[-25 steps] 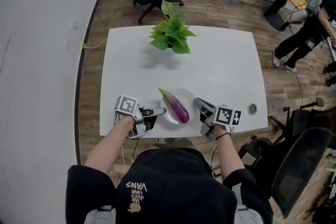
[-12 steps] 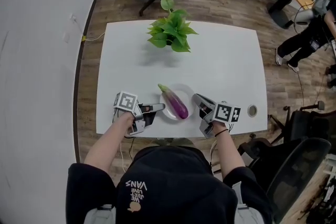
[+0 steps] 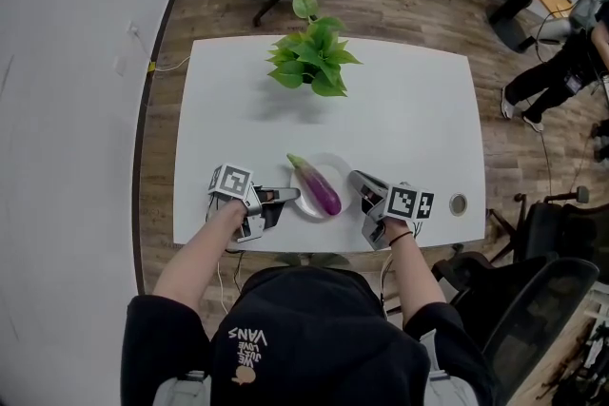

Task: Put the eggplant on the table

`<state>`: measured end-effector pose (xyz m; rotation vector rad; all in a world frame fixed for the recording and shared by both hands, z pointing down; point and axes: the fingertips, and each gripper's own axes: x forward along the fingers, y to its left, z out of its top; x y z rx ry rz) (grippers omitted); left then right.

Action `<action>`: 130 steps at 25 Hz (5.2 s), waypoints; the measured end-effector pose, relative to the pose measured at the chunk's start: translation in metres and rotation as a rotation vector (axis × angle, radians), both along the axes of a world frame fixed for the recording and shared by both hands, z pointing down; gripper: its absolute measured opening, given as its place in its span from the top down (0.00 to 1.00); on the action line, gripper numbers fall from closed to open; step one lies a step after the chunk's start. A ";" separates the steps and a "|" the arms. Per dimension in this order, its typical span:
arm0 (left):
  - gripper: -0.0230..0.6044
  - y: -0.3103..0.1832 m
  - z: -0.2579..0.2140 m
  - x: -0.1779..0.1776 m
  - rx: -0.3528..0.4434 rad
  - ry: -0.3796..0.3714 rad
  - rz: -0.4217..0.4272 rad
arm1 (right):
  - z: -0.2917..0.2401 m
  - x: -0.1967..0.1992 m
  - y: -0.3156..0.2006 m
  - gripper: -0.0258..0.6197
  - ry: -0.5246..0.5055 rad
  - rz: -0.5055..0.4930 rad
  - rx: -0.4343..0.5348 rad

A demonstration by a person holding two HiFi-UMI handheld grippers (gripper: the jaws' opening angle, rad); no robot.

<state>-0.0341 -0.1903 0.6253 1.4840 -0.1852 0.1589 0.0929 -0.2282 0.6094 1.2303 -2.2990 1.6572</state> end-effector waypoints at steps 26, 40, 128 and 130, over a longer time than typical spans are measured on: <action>0.92 0.005 0.017 0.000 -0.181 -0.129 0.078 | 0.020 -0.001 0.000 0.90 0.045 -0.060 -0.073; 0.92 0.011 0.025 -0.001 -0.247 -0.285 0.232 | 0.031 -0.004 0.004 0.90 0.137 -0.142 -0.143; 0.93 -0.004 -0.196 -0.027 1.338 -0.296 -0.440 | -0.185 -0.026 0.044 0.90 0.380 -0.036 0.857; 0.94 -0.001 -0.200 -0.026 1.369 -0.303 -0.430 | -0.188 -0.026 0.048 0.91 0.405 -0.038 0.886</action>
